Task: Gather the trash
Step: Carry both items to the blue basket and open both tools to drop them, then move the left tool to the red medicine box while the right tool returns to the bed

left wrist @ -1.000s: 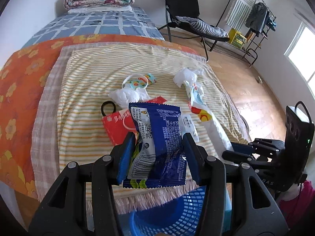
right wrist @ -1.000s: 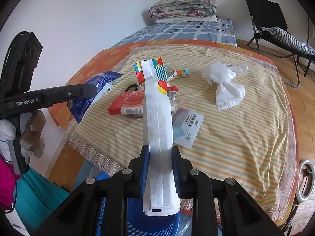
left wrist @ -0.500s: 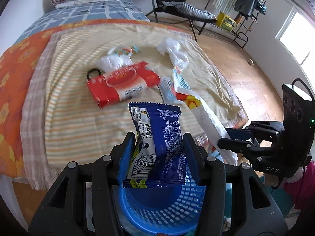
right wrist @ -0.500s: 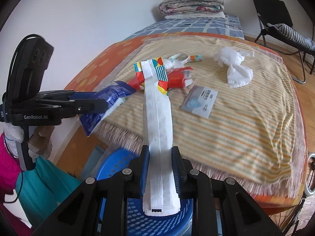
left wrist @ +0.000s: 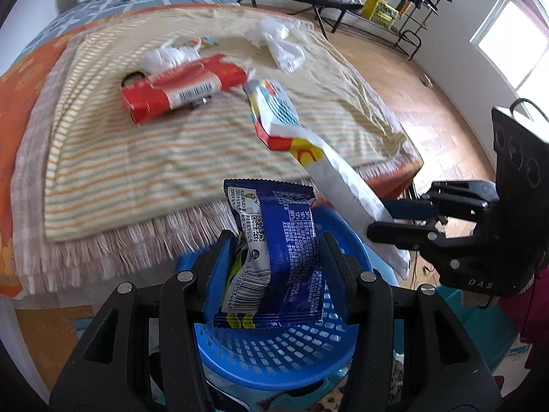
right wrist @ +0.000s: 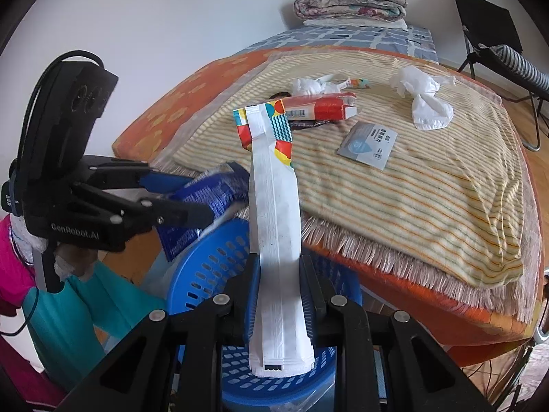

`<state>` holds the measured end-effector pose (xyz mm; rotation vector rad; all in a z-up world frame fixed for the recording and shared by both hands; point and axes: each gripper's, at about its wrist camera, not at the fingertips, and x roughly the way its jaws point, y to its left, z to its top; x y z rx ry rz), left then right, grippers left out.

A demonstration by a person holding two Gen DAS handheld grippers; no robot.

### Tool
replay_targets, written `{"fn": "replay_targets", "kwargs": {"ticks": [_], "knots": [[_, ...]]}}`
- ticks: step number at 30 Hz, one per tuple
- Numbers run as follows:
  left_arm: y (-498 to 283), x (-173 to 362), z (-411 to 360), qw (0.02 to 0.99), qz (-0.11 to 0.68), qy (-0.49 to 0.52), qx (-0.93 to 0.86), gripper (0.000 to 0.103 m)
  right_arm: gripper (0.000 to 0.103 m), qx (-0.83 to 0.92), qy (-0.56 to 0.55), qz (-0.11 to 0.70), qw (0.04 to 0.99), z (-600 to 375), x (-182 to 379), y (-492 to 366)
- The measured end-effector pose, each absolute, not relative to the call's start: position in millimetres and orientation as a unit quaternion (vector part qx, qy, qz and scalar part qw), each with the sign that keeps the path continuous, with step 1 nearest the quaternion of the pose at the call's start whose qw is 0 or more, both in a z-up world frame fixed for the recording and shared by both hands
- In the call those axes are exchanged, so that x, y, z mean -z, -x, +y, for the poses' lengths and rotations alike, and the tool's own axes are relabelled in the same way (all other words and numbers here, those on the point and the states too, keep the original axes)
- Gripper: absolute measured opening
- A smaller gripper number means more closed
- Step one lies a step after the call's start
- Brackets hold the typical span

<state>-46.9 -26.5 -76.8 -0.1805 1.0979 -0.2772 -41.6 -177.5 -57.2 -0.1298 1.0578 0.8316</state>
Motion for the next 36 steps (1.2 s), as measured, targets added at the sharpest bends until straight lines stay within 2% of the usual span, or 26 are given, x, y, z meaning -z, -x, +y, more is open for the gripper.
{"fn": "replay_targets", "kwargs": {"ticks": [10, 13, 16, 18, 19, 20, 25, 32, 35, 36], "knots": [[57.4, 88.5, -35.6, 0.831, 0.532, 0.074, 0.144, 0.051, 0.023, -0.395, 0.06, 0.496, 0.771, -176.2, 66.6, 53.3], [57.3, 88.0, -38.1, 0.832, 0.531, 0.07, 0.145, 0.057, 0.026, -0.394, 0.061, 0.499, 0.769, -176.0, 69.9, 55.7], [56.1, 88.1, -37.3, 0.832, 0.53, 0.072, 0.145, 0.057, 0.032, -0.39, 0.057, 0.505, 0.767, -176.8, 73.2, 55.3], [55.2, 88.6, -36.8, 0.832, 0.531, 0.073, 0.144, 0.057, 0.042, -0.387, 0.054, 0.509, 0.767, -177.8, 75.2, 54.7], [54.8, 88.8, -36.5, 0.832, 0.531, 0.073, 0.144, 0.057, 0.05, -0.384, 0.052, 0.509, 0.769, -178.6, 75.9, 54.2], [54.7, 89.1, -36.1, 0.832, 0.531, 0.074, 0.144, 0.057, 0.053, -0.383, 0.051, 0.509, 0.77, -179.4, 75.8, 54.2], [53.1, 89.6, -35.7, 0.832, 0.531, 0.074, 0.144, 0.057, 0.053, -0.376, 0.048, 0.509, 0.773, -181.4, 75.9, 51.6], [43.8, 84.1, -29.4, 0.836, 0.525, 0.08, 0.135, 0.058, 0.062, -0.366, 0.041, 0.513, 0.775, -183.0, 76.1, 45.9], [35.9, 77.6, -25.0, 0.843, 0.516, 0.079, 0.13, 0.067, 0.069, -0.363, 0.037, 0.514, 0.777, -182.6, 75.7, 42.7], [31.6, 73.7, -22.4, 0.848, 0.51, 0.077, 0.126, 0.067, 0.07, -0.361, 0.036, 0.514, 0.778, -182.3, 75.5, 41.7]]}}
